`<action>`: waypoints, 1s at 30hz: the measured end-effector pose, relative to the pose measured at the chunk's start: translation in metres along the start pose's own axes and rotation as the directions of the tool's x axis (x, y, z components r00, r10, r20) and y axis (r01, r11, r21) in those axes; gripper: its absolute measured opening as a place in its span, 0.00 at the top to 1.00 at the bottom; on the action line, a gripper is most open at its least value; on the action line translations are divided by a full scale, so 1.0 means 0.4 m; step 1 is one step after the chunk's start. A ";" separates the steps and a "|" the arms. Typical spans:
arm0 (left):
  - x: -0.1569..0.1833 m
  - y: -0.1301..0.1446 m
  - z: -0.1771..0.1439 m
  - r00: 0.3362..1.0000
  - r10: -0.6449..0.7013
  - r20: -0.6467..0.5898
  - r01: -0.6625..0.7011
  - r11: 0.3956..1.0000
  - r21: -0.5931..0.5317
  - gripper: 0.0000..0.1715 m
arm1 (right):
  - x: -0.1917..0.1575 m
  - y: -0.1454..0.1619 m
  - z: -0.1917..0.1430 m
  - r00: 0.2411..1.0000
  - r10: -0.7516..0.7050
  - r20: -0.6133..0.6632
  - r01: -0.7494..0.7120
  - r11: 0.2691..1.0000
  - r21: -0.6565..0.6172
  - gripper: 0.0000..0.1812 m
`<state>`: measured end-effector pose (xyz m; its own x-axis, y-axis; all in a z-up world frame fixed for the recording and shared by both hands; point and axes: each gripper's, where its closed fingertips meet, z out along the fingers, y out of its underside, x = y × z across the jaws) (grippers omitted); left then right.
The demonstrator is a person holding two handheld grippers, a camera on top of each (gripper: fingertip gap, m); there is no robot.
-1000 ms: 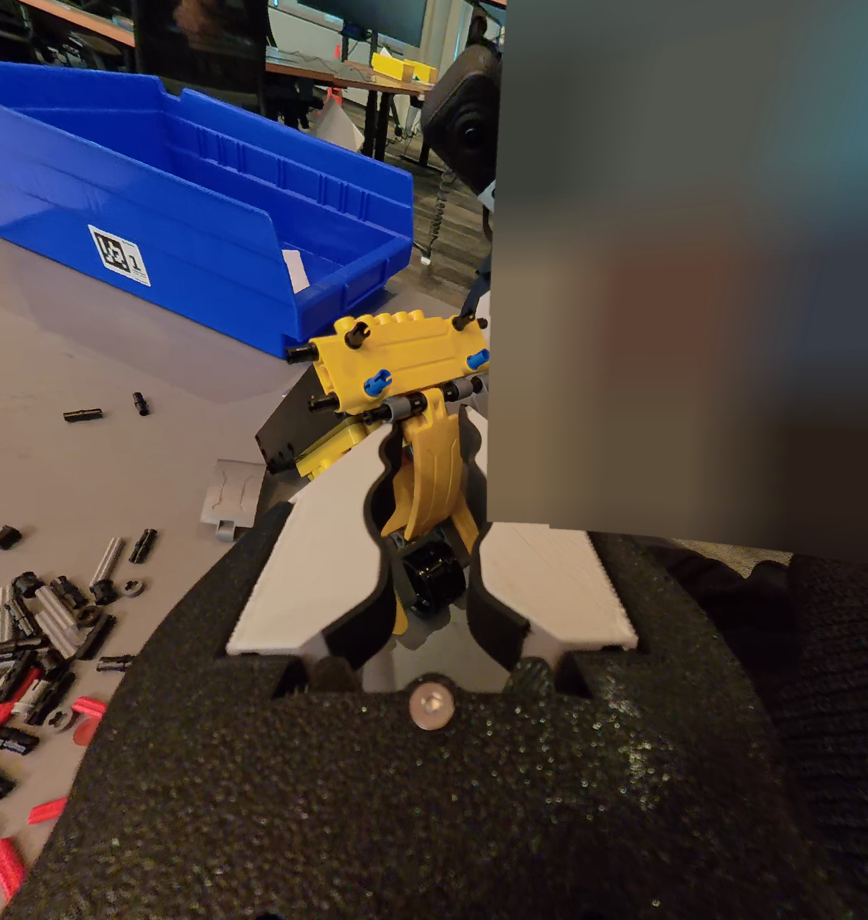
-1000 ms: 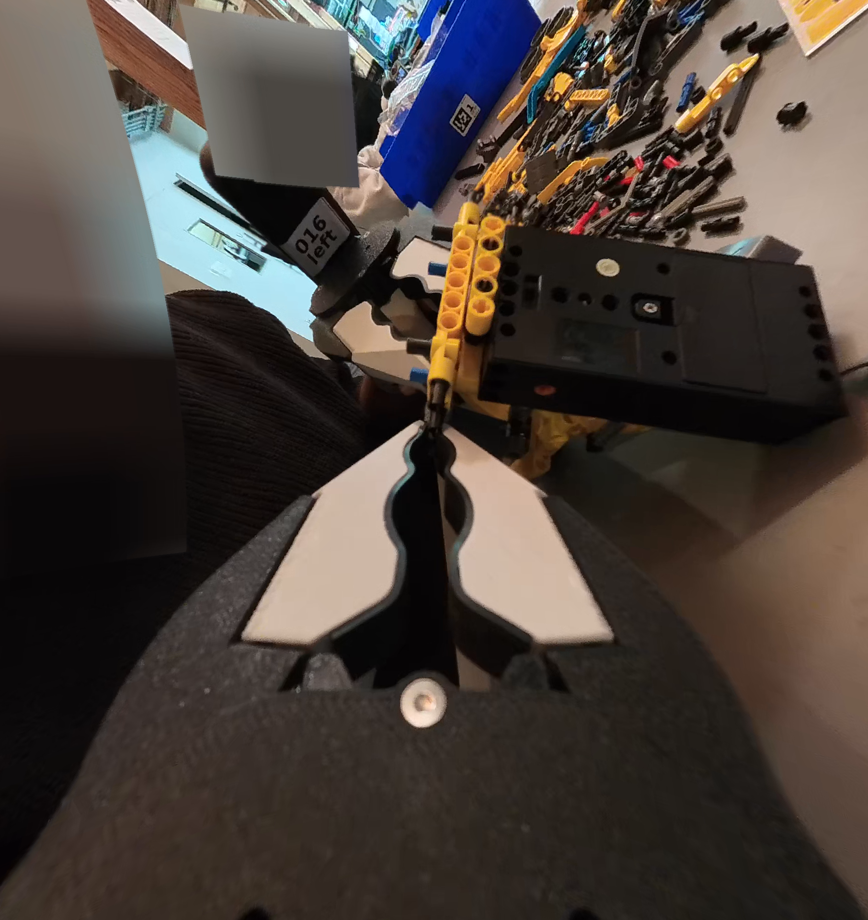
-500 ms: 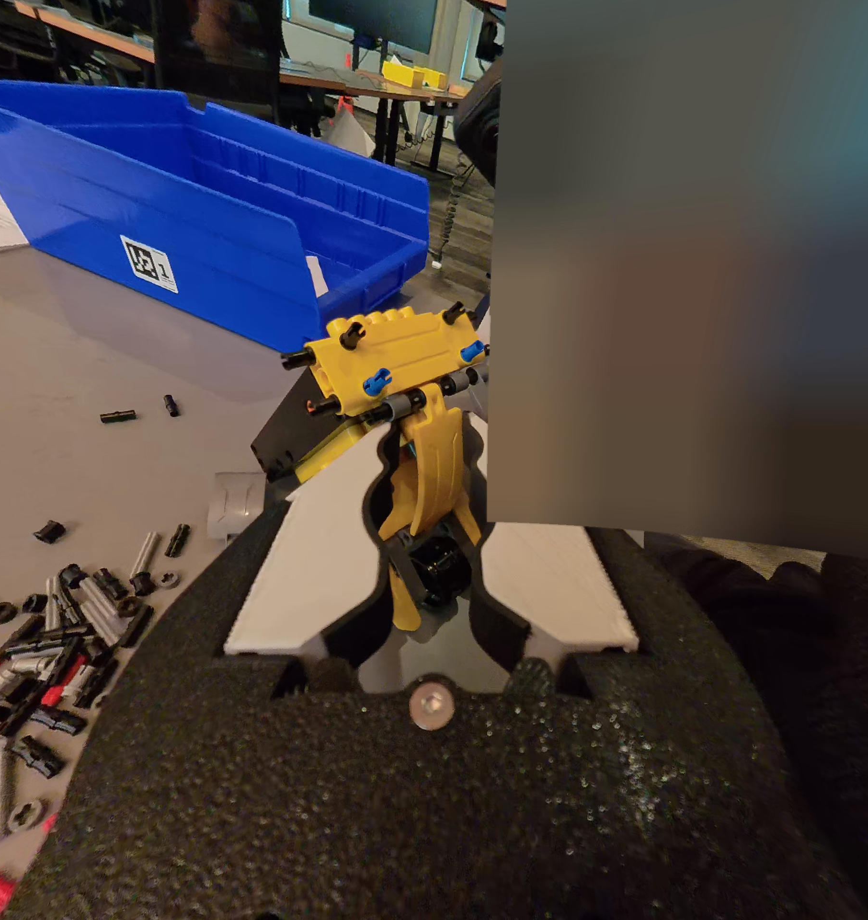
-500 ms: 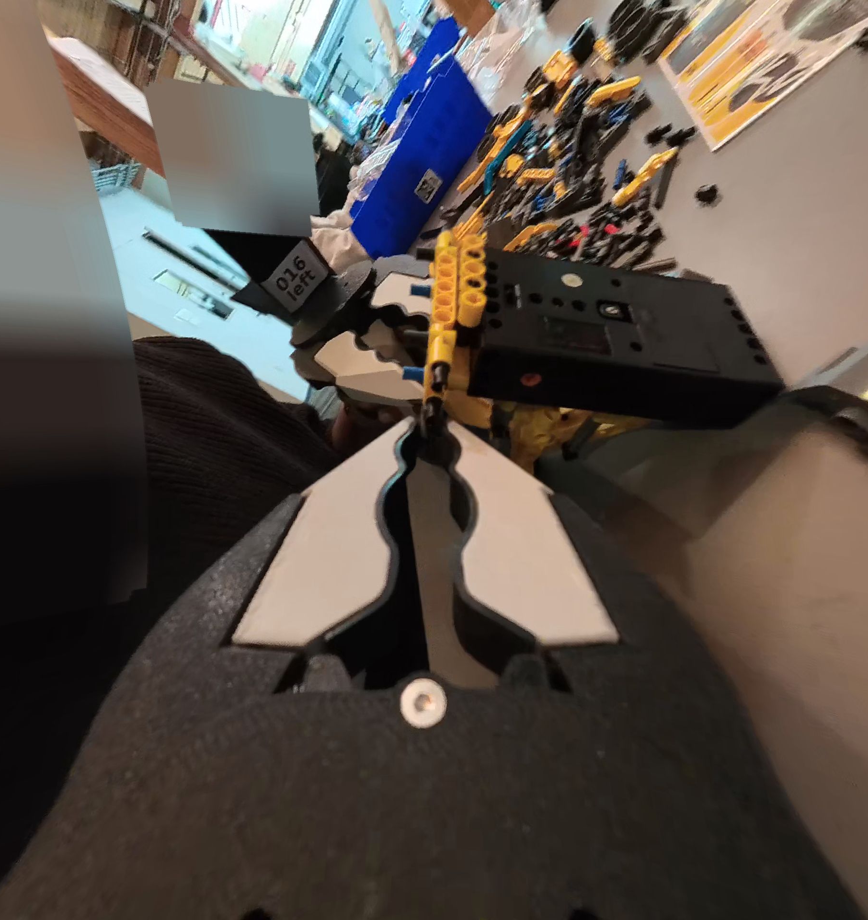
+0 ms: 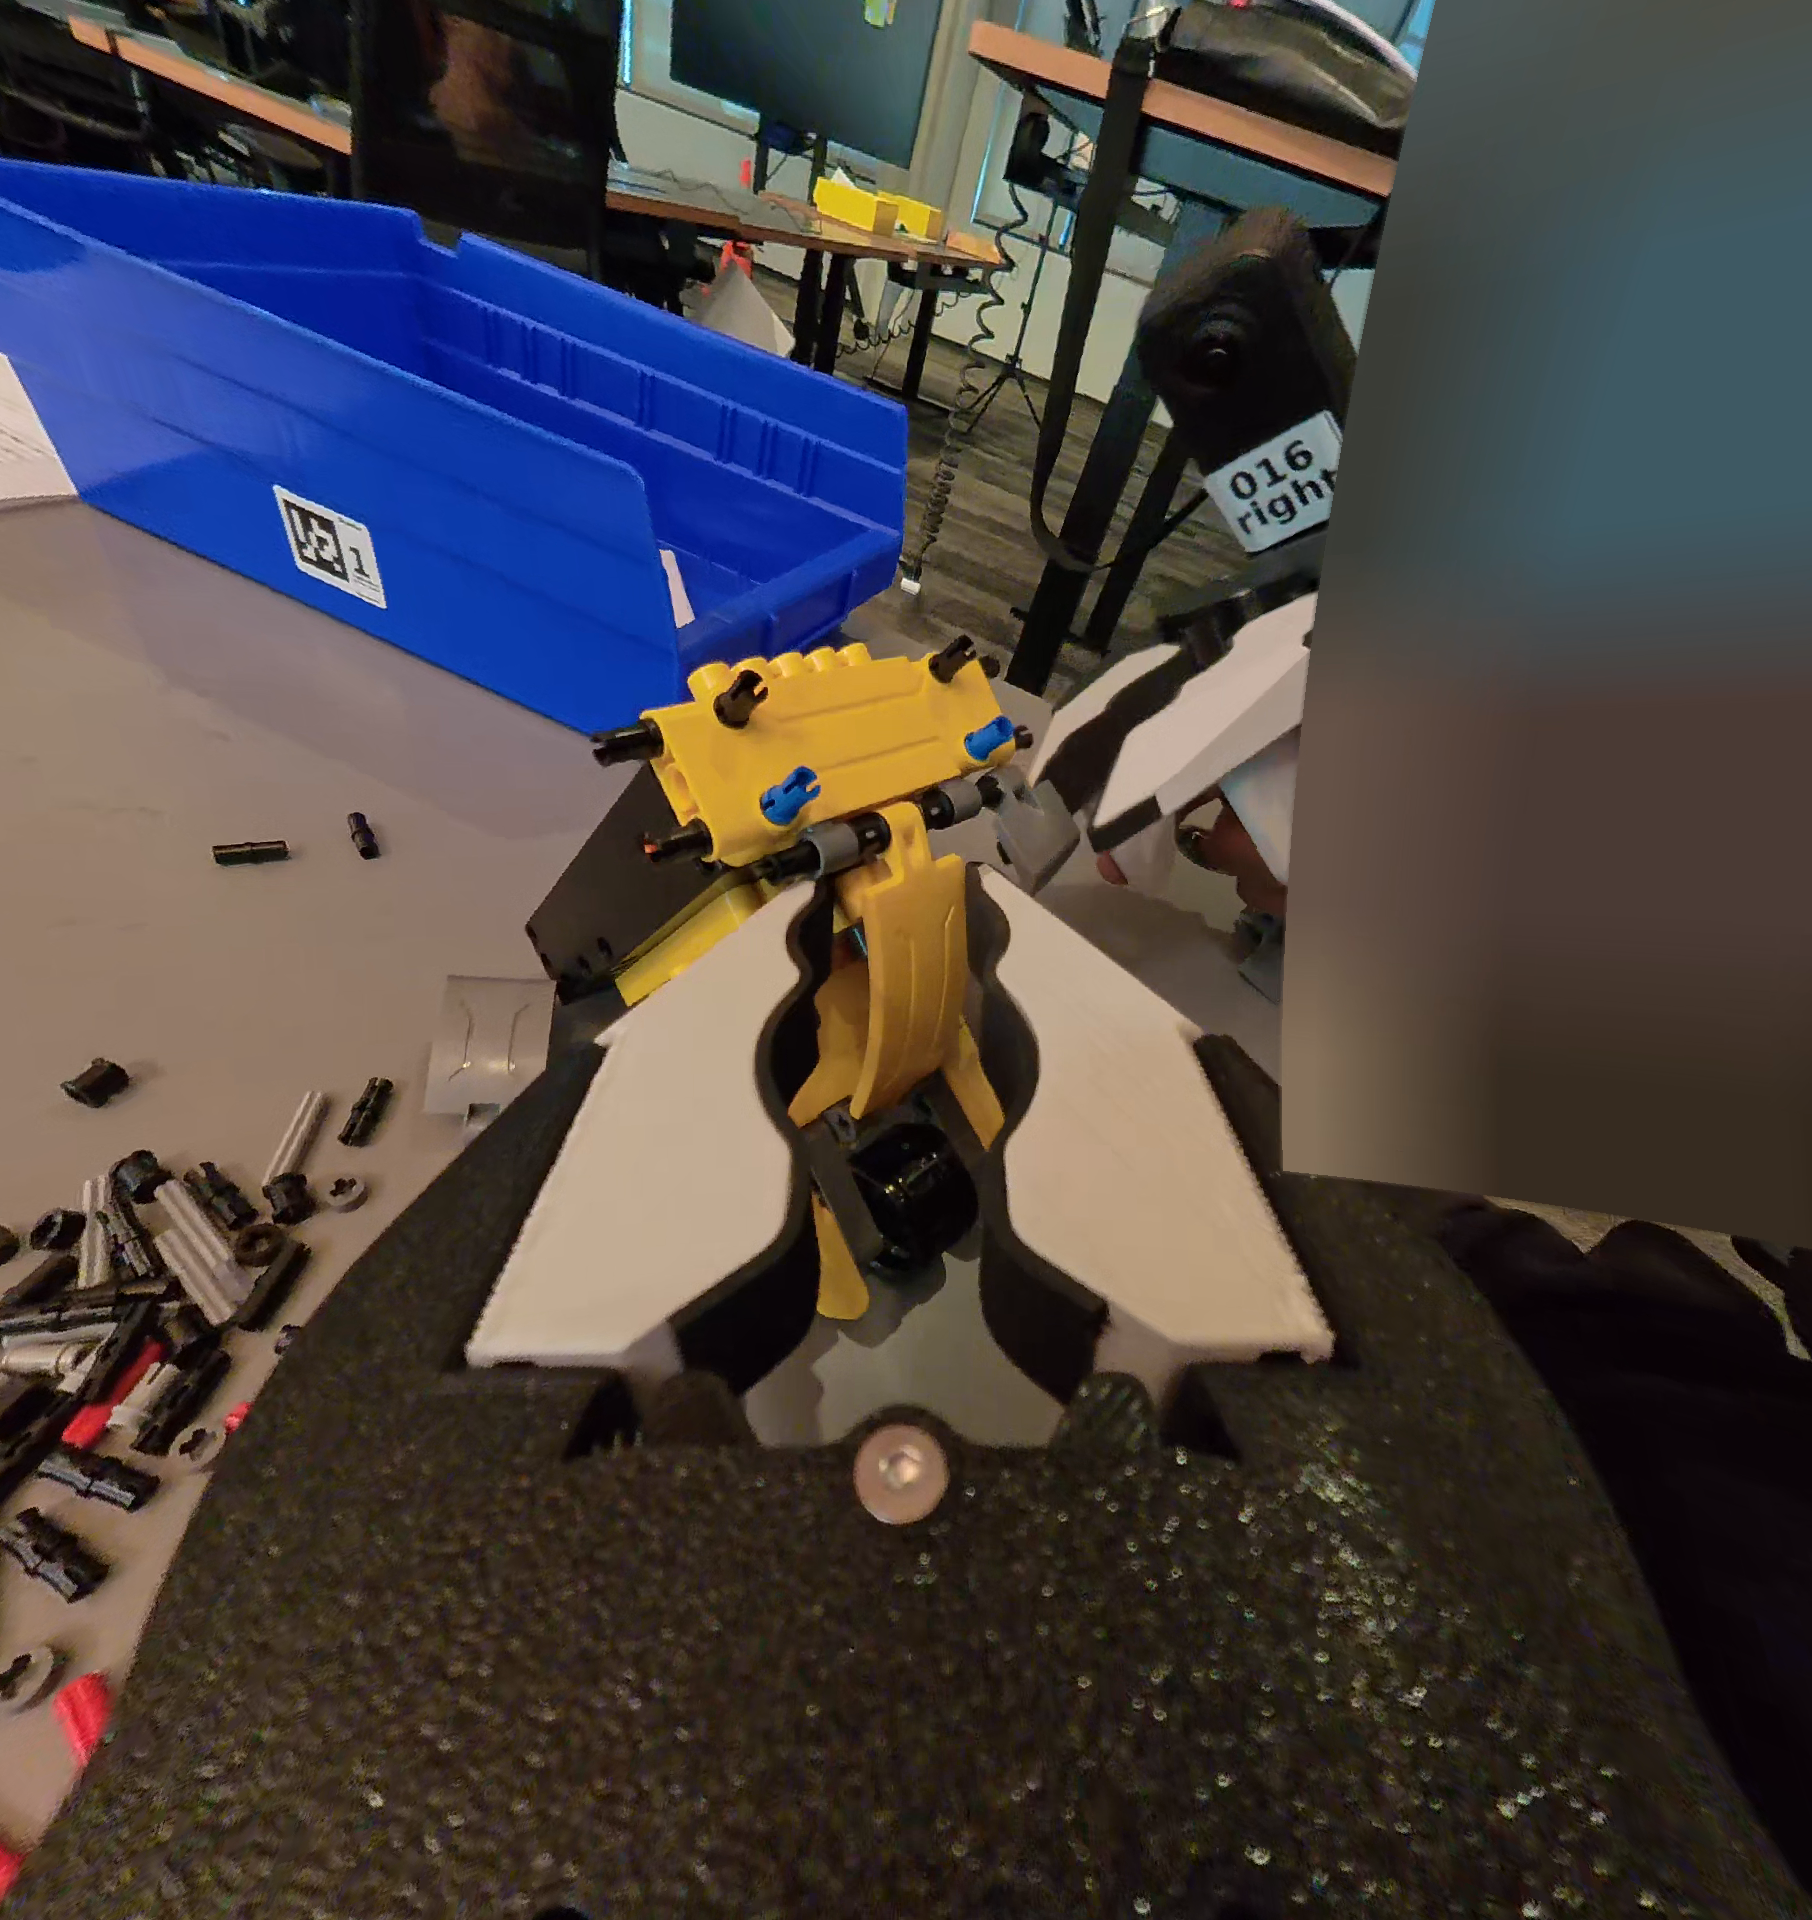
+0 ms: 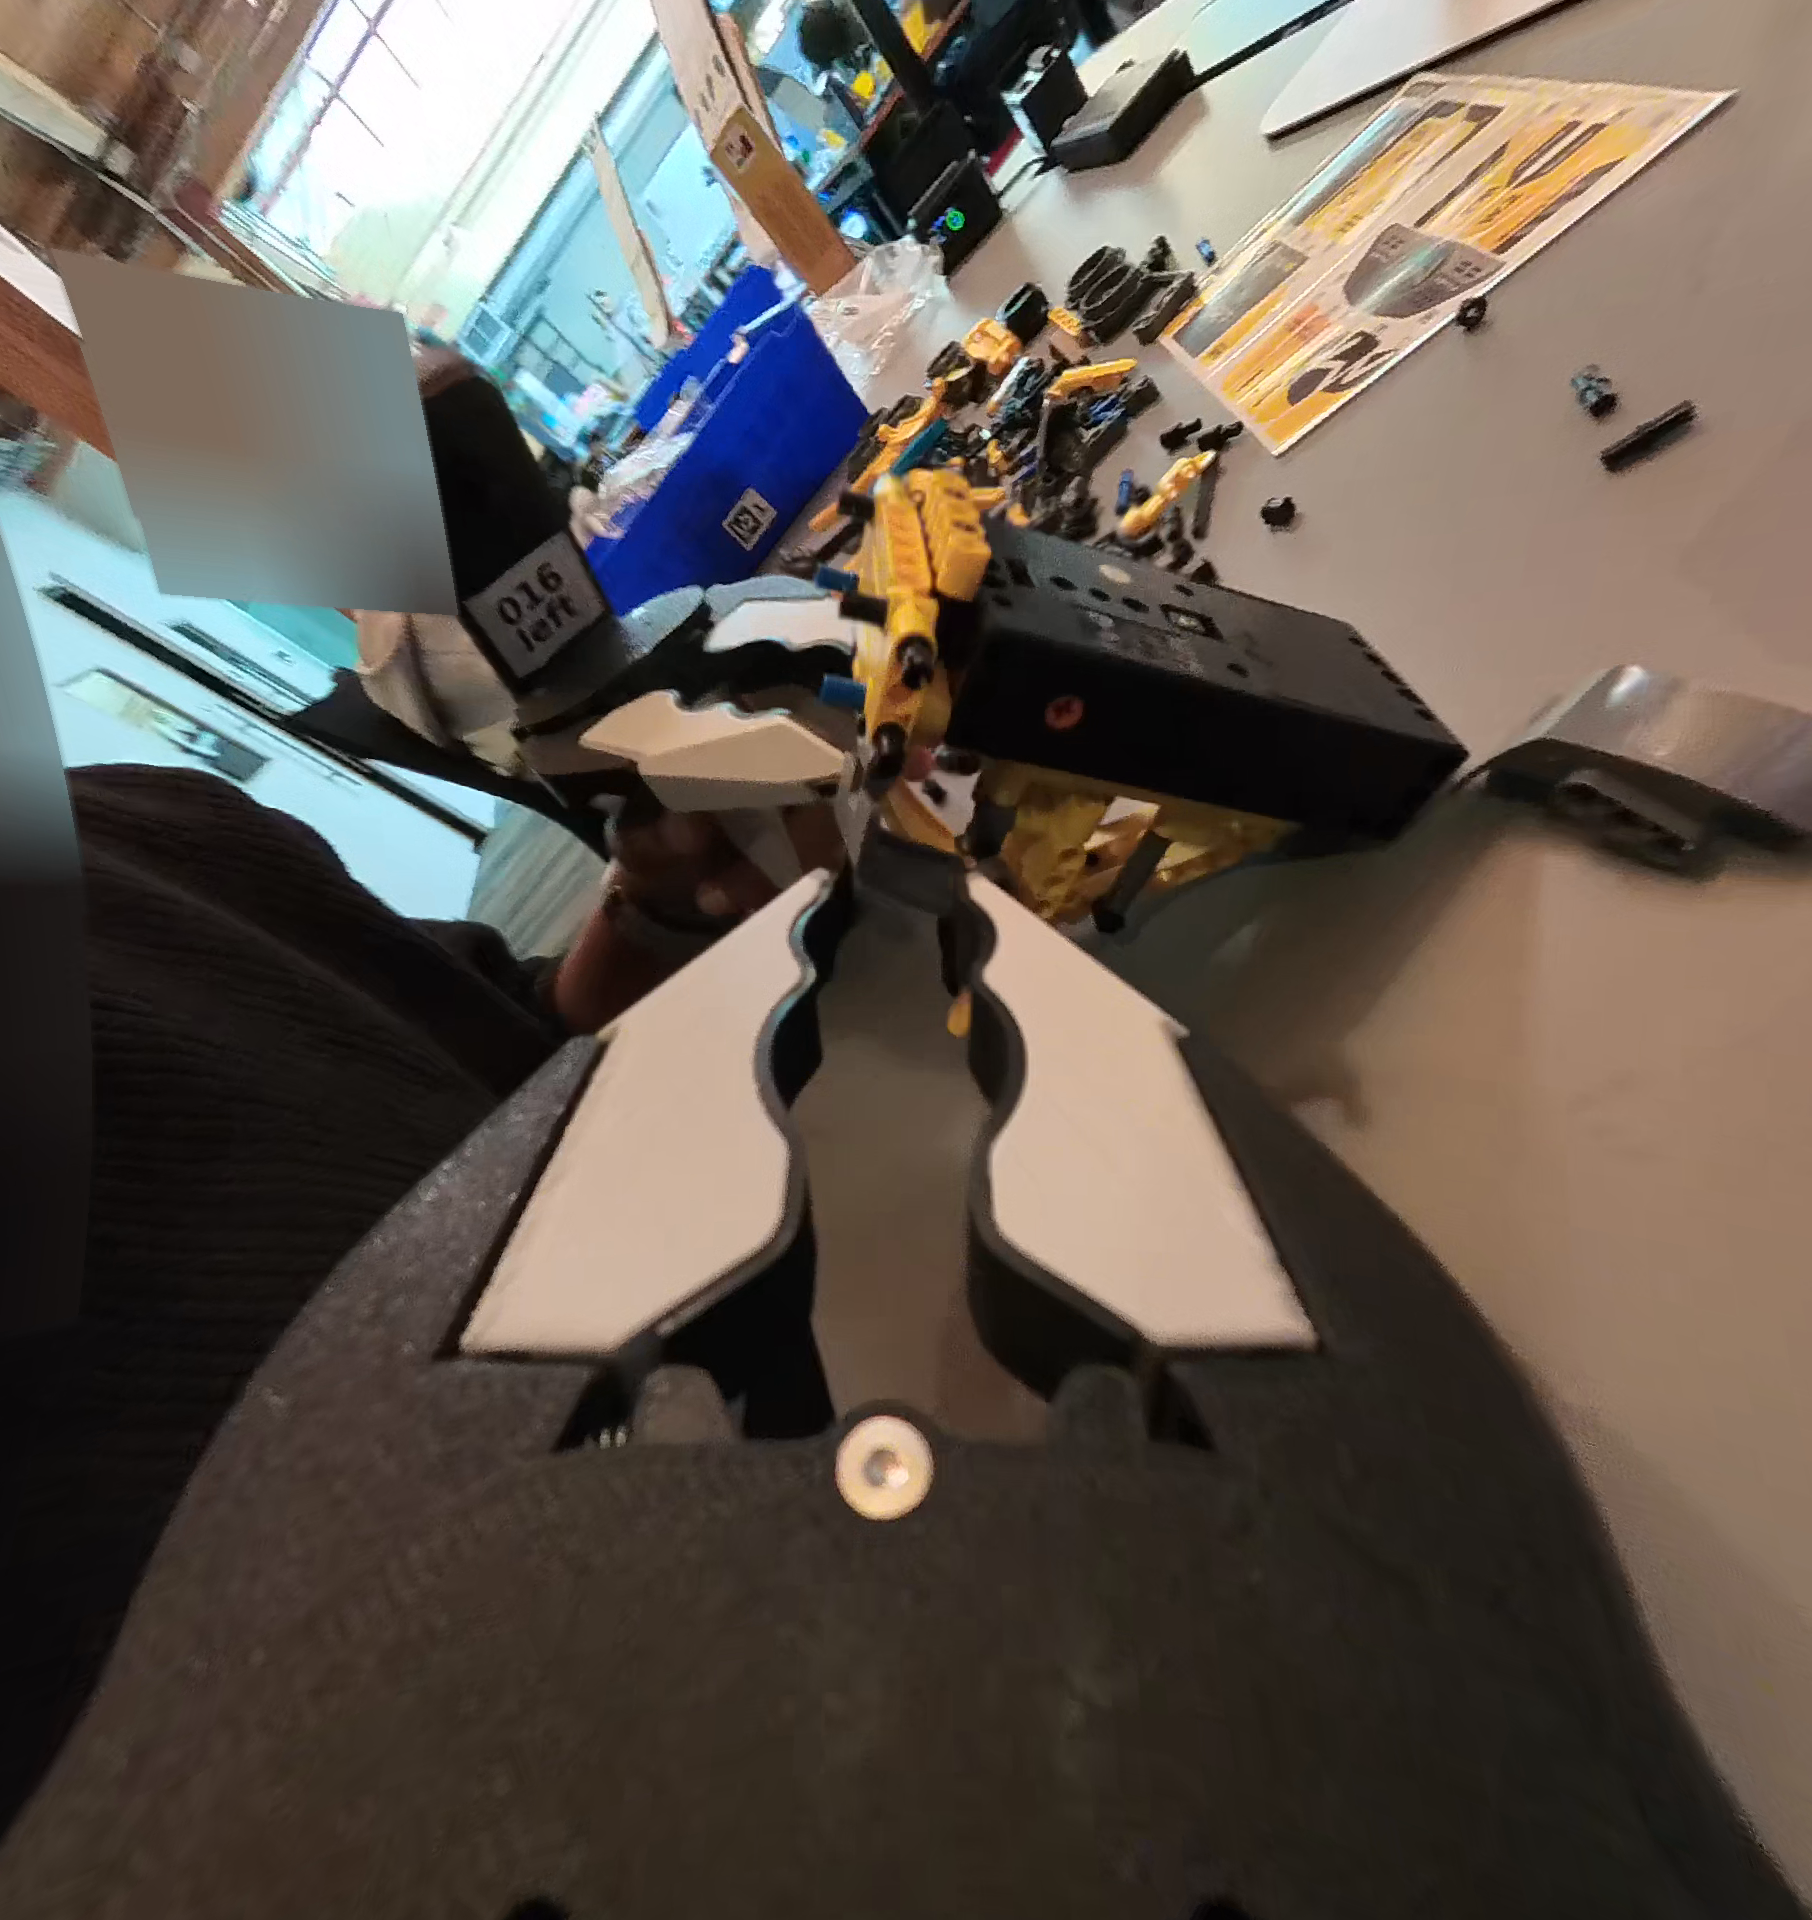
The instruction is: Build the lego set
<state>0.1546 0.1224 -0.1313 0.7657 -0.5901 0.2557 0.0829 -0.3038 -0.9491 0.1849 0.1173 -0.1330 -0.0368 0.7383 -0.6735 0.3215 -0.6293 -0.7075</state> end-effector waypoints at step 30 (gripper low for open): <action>-0.002 0.005 -0.011 0.997 -0.069 -0.044 0.069 0.998 0.002 0.87 | 0.039 0.028 0.052 0.353 -0.879 -0.322 0.812 0.458 -0.360 0.98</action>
<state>0.1515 0.1189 -0.1325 0.7297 -0.5999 0.3281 0.1369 -0.3419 -0.9297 0.1680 0.1169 -0.1559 0.0089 0.8917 0.4526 0.4584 0.3986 -0.7943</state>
